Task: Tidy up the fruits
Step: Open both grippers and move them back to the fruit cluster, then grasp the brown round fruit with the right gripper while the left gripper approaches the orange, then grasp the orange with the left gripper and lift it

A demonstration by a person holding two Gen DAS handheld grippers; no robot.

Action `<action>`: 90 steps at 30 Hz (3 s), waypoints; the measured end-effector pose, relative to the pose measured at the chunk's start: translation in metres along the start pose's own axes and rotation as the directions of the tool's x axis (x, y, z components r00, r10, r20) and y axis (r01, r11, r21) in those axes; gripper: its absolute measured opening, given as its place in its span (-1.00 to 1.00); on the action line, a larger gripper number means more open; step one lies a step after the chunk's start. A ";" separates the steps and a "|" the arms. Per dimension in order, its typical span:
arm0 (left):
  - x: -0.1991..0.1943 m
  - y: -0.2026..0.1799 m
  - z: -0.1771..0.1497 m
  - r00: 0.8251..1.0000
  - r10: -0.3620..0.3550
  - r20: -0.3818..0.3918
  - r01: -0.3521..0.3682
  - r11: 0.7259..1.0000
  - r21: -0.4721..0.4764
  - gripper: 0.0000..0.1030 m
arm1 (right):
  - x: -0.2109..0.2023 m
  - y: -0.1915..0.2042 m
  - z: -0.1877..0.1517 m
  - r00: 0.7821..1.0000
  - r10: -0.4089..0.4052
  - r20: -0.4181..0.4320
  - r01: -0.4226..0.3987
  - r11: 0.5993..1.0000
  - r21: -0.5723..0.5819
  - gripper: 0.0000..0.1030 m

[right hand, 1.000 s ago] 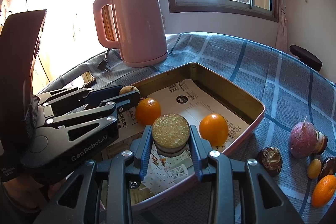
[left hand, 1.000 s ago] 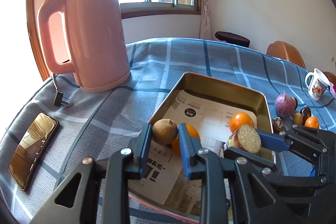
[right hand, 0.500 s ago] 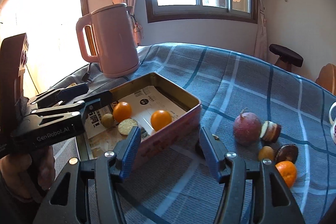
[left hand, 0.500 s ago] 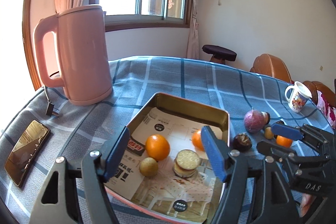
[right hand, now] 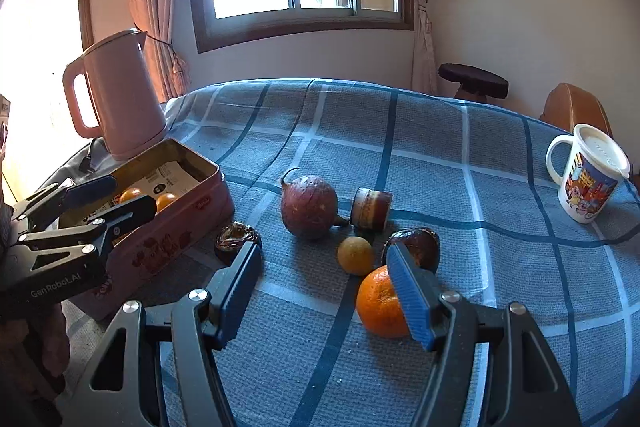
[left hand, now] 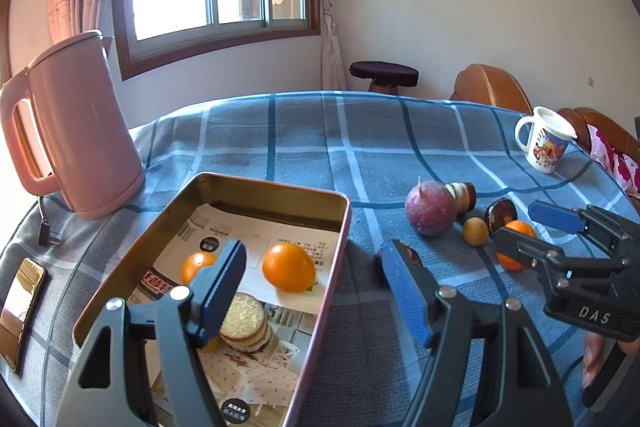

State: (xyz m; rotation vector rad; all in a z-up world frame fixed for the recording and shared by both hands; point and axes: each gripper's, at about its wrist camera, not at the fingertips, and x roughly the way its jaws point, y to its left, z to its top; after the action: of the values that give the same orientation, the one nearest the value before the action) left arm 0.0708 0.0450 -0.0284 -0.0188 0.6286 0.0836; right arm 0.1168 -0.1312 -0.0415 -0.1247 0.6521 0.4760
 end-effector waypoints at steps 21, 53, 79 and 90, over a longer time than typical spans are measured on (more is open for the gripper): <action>-0.002 0.050 0.012 0.997 0.067 0.025 -0.064 0.993 -0.101 0.50 | 0.065 0.063 0.009 0.970 0.164 -0.179 -0.185 0.977 -0.108 0.30; 0.032 -0.129 -0.004 0.967 -0.220 -0.127 0.235 0.965 0.118 0.50 | -0.045 -0.118 -0.032 0.997 0.032 0.066 -0.050 0.957 0.284 -0.18; 0.061 -0.231 0.001 0.893 -0.372 -0.253 0.427 0.879 0.213 0.02 | -0.077 -0.154 -0.062 0.978 -0.198 0.059 0.168 0.927 0.335 -0.18; 0.053 -0.214 -0.001 0.910 -0.350 -0.224 0.397 0.891 0.220 -0.06 | -0.077 -0.141 -0.058 0.981 -0.182 0.072 0.150 0.936 0.318 -0.18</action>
State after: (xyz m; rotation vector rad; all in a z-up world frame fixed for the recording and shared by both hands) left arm 0.1303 -0.1643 -0.0621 0.1095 0.8027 -0.3824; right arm 0.0970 -0.3002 -0.0454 0.1422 0.6043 0.2096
